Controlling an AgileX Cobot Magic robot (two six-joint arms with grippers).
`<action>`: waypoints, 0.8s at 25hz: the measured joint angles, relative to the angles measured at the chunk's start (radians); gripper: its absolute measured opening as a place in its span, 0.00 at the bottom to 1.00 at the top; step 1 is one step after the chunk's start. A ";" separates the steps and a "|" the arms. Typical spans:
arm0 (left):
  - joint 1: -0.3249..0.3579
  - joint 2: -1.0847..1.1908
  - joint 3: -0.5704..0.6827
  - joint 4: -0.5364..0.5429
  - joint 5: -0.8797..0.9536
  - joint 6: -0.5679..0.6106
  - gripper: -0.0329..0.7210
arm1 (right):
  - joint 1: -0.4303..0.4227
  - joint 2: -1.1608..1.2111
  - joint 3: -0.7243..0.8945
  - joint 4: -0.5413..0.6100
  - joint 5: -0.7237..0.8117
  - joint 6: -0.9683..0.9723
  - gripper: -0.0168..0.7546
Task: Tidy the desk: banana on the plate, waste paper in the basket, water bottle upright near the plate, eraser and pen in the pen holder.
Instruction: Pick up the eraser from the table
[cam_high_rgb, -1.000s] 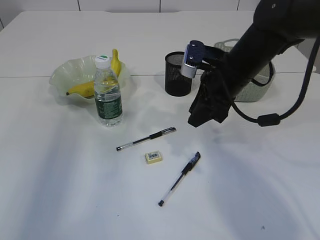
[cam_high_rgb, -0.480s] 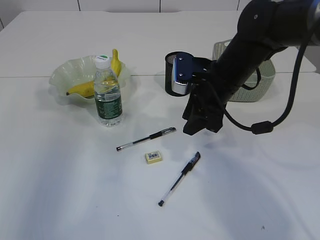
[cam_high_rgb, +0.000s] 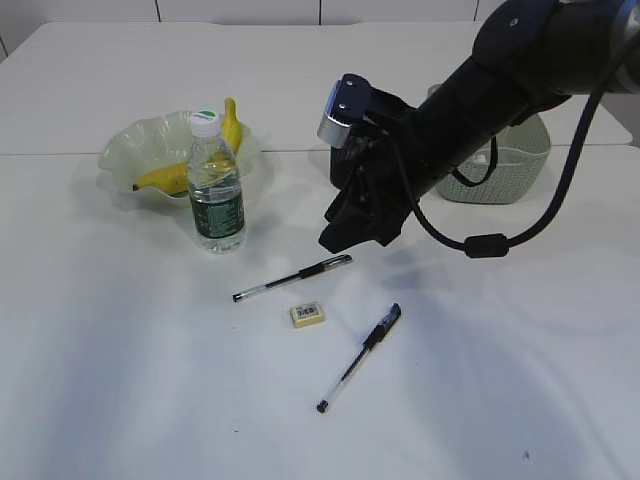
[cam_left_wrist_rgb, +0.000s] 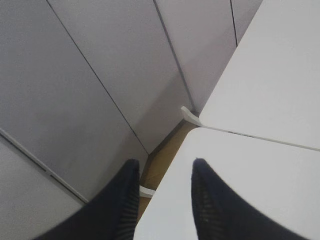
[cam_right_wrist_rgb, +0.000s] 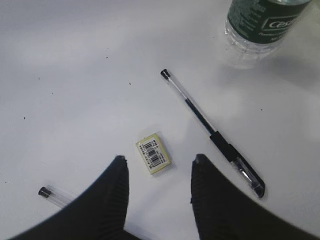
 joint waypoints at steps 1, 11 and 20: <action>0.000 0.000 0.000 0.000 0.000 0.000 0.37 | 0.000 0.000 0.000 0.006 0.000 0.000 0.44; 0.000 0.000 0.000 0.000 -0.019 0.000 0.37 | 0.004 0.009 0.000 -0.014 -0.066 -0.235 0.44; 0.000 0.000 0.000 0.000 -0.026 0.000 0.37 | 0.024 0.051 0.000 -0.133 -0.045 -0.264 0.44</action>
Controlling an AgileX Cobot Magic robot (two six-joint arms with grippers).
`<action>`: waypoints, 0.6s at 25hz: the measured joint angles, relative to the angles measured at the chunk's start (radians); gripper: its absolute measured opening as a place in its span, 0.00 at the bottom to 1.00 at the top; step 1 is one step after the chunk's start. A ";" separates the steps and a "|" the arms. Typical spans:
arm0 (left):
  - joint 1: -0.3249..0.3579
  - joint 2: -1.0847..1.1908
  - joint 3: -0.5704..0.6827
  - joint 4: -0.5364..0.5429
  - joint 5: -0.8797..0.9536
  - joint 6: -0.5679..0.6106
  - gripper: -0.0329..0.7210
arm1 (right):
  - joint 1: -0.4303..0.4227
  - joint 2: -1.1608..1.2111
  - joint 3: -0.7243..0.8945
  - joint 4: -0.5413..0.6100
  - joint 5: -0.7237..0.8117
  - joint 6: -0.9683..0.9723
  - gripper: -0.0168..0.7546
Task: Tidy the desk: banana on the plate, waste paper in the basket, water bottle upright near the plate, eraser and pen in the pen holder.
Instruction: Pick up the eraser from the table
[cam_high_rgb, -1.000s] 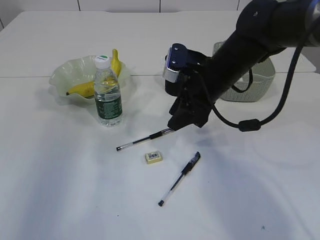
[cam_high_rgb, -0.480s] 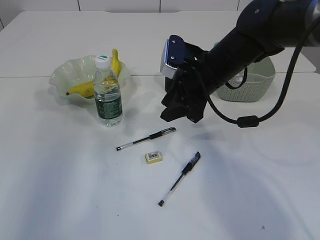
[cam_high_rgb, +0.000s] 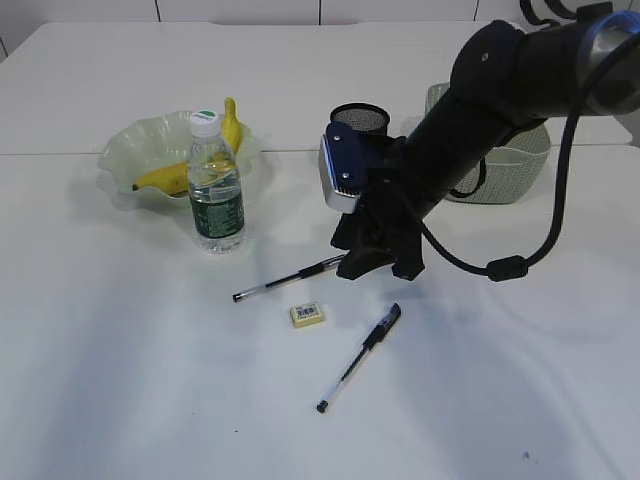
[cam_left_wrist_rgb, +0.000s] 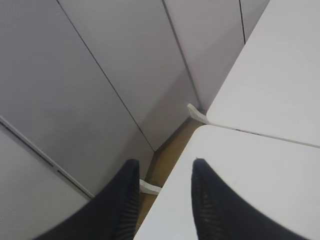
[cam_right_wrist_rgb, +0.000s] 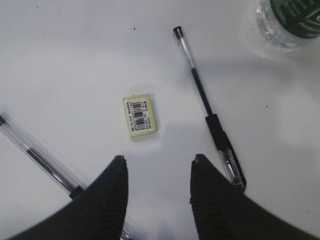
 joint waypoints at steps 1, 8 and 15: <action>0.000 0.000 0.000 0.000 0.000 0.000 0.37 | 0.002 0.005 0.000 -0.006 0.004 0.000 0.44; 0.000 0.000 0.000 0.000 -0.002 0.000 0.37 | 0.045 0.024 0.000 -0.022 0.006 -0.002 0.44; 0.000 0.000 0.000 0.000 -0.002 0.000 0.37 | 0.048 0.031 0.000 -0.091 0.006 -0.002 0.44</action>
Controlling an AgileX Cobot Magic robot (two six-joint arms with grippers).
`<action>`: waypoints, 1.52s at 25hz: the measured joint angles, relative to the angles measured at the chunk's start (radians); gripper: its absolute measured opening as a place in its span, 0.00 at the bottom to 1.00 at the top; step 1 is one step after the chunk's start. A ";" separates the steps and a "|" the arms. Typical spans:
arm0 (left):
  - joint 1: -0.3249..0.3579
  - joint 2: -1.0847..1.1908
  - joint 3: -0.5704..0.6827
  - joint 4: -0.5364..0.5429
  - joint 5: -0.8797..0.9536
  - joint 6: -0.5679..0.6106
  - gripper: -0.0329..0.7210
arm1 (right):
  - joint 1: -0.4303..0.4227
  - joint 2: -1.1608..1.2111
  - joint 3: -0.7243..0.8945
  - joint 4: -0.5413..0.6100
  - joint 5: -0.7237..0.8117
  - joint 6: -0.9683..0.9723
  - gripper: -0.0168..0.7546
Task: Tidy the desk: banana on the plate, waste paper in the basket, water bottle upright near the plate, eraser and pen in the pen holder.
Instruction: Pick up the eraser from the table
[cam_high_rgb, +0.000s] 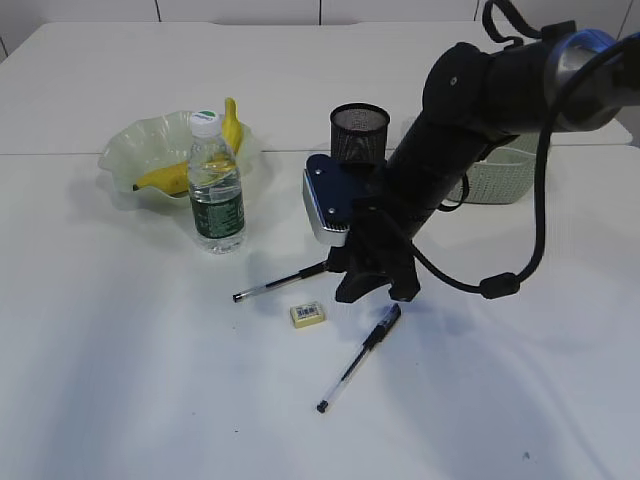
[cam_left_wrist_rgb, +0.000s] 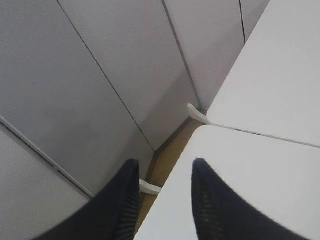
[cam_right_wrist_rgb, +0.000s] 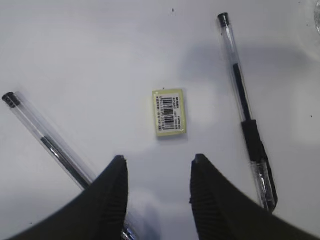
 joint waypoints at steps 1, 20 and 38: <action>0.000 0.000 0.000 0.000 0.000 0.000 0.37 | 0.000 0.000 0.000 -0.005 0.002 0.000 0.44; 0.000 0.000 0.000 0.000 -0.003 0.000 0.37 | 0.029 0.029 -0.033 -0.057 -0.014 0.022 0.44; 0.000 0.000 0.000 0.000 -0.003 0.000 0.37 | 0.040 0.109 -0.148 -0.068 0.041 0.035 0.42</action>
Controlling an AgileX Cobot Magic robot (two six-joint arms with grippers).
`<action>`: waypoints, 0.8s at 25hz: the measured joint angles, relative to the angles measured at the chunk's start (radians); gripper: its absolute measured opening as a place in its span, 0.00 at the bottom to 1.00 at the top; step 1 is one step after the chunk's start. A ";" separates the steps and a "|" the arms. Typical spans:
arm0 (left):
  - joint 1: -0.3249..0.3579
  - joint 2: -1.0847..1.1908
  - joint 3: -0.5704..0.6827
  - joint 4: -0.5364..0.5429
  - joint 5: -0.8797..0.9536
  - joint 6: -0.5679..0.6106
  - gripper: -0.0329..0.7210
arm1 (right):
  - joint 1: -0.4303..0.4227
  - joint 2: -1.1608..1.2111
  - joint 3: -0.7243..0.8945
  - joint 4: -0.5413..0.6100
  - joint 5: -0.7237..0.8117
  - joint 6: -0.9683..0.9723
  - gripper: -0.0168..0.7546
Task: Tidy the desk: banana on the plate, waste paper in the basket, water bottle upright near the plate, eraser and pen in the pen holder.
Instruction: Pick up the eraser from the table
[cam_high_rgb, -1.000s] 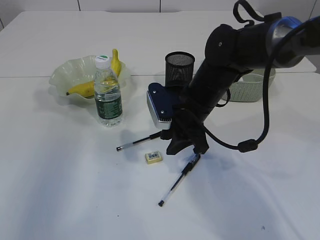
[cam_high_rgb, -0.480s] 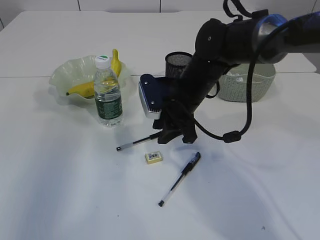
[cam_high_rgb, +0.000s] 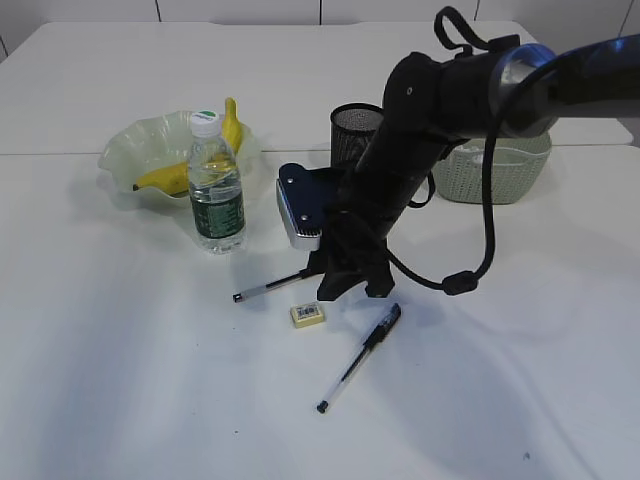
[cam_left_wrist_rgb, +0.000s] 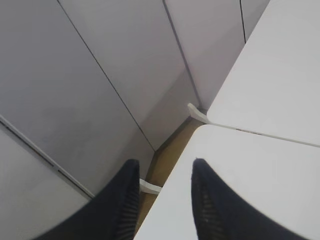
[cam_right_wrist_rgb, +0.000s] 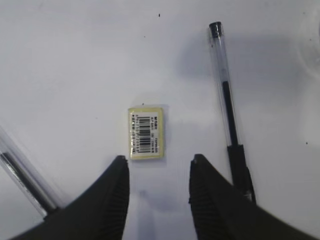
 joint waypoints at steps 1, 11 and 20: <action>0.000 0.000 0.000 0.000 0.000 0.000 0.37 | 0.000 0.000 0.000 0.000 0.000 0.000 0.42; 0.000 0.000 0.000 0.000 0.002 0.000 0.37 | 0.000 0.020 0.000 -0.002 0.000 0.000 0.39; 0.000 0.000 0.000 0.000 0.007 0.000 0.36 | 0.000 0.024 0.000 0.063 0.002 0.047 0.39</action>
